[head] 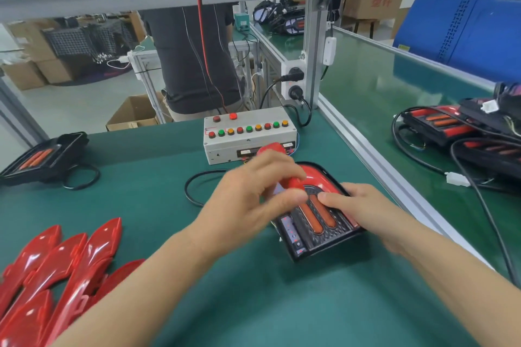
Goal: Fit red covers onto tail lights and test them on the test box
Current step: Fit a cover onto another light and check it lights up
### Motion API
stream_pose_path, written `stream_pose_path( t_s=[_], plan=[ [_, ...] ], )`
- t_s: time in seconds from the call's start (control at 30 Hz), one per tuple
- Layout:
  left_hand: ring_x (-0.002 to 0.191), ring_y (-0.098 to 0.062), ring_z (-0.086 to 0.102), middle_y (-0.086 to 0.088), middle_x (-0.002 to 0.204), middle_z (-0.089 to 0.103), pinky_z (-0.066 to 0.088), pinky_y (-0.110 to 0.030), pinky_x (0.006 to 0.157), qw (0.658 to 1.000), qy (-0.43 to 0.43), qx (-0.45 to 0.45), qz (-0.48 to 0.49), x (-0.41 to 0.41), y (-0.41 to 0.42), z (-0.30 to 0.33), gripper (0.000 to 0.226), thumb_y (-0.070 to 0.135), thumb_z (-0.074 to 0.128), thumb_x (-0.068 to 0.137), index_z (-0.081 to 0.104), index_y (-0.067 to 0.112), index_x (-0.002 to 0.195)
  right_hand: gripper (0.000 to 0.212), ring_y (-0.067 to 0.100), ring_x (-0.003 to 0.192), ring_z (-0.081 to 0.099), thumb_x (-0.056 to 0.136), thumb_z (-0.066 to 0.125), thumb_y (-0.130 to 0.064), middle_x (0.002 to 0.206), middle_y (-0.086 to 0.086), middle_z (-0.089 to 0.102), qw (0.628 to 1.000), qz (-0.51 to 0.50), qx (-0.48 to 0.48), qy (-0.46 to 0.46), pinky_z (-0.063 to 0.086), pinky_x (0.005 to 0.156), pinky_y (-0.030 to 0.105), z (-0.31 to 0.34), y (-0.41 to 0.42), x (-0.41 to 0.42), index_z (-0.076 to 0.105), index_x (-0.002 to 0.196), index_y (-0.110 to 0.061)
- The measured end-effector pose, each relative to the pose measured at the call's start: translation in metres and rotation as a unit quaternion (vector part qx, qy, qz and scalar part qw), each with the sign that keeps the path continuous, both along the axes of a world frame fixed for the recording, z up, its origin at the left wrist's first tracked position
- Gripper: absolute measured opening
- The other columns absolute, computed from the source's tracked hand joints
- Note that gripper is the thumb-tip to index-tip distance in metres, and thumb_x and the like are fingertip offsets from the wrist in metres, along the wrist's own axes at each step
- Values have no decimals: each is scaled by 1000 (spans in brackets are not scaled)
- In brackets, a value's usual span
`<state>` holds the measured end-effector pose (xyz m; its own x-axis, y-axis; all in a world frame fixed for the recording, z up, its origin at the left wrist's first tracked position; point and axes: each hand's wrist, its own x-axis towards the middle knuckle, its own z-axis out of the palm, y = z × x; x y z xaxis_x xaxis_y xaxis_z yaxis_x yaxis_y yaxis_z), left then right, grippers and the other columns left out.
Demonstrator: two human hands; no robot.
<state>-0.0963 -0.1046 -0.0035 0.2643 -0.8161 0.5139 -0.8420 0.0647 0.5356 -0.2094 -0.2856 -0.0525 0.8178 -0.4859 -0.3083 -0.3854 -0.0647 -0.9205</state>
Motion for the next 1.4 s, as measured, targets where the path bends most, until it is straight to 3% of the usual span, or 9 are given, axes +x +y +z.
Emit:
stream_pose_path(
  t_s=[0.17, 0.3, 0.5, 0.77, 0.97, 1.1, 1.23, 1.33, 1.4],
  plan=[
    [94, -10, 57, 0, 106, 65, 48, -28, 82, 991, -129, 35, -1, -14, -7, -29, 38, 36, 67, 82, 66, 7, 106, 37, 7, 108, 58, 88, 60, -45, 120, -9, 63, 934, -51, -351, -35, 44, 95, 26, 18, 6, -4, 64, 121, -29],
    [71, 1, 42, 26, 79, 50, 38, -15, 66, 999, -32, 32, 21, -17, -7, -38, 35, 30, 76, 77, 55, 11, 97, 31, 5, 63, 59, 88, 58, -51, 77, -8, 69, 993, 66, -47, -82, 47, 57, 19, 36, 27, -15, 73, 88, -24],
    [78, 2, 42, -2, 100, 63, 42, -17, 69, 997, -69, -1, -25, -25, -7, -35, 25, 19, 78, 76, 58, 4, 82, 22, 7, 57, 47, 91, 57, -34, 71, -3, 61, 988, 133, 40, -62, 37, 46, 18, 46, 34, -19, 76, 95, -25],
    [79, -12, 57, 5, 117, 56, 46, -22, 69, 986, 154, -63, -17, -22, 15, -19, 14, 18, 69, 74, 59, 15, 83, 48, 16, 60, 48, 69, 81, -15, 83, 14, 68, 972, 180, 79, -127, 38, 43, 18, 43, 42, -13, 70, 116, -25],
    [74, -5, 60, -1, 103, 60, 54, -26, 59, 840, 521, -53, 145, 4, 12, -5, 33, 20, 67, 87, 51, 19, 116, 39, 6, 47, 44, 82, 73, -12, 63, -1, 54, 970, 184, -22, -156, 33, 38, 15, 37, 71, 0, 71, 99, -47],
    [62, -11, 59, -8, 90, 61, 51, -23, 48, 825, 551, -31, 119, 22, 26, 8, 19, 4, 60, 89, 57, 10, 106, 46, 4, 47, 39, 83, 70, -20, 66, -5, 56, 964, 177, -118, -157, 30, 40, 10, 33, 93, 9, 62, 102, -61],
    [69, -20, 67, -7, 90, 69, 54, -26, 58, 856, 483, 141, 120, 49, 60, 22, 13, 24, 58, 93, 65, 15, 98, 37, 6, 41, 43, 81, 66, -26, 73, -3, 65, 958, 211, -120, -153, 38, 36, 18, 40, 113, 14, 61, 104, -55],
    [90, -21, 66, -1, 103, 72, 51, -31, 79, 894, 215, 222, 323, 92, 99, 34, 22, 34, 59, 90, 71, 18, 101, 33, 6, 42, 42, 85, 62, -24, 76, 2, 62, 951, 254, -114, -135, 42, 37, 20, 41, 127, 17, 60, 104, -51],
    [101, -24, 63, -4, 110, 70, 50, -35, 90, 835, 10, 299, 462, 129, 137, 44, 21, 21, 63, 86, 70, 18, 105, 26, 8, 42, 44, 88, 60, -24, 80, 1, 61, 942, 285, -135, -114, 45, 39, 25, 37, 134, 19, 57, 106, -43]
  ],
)
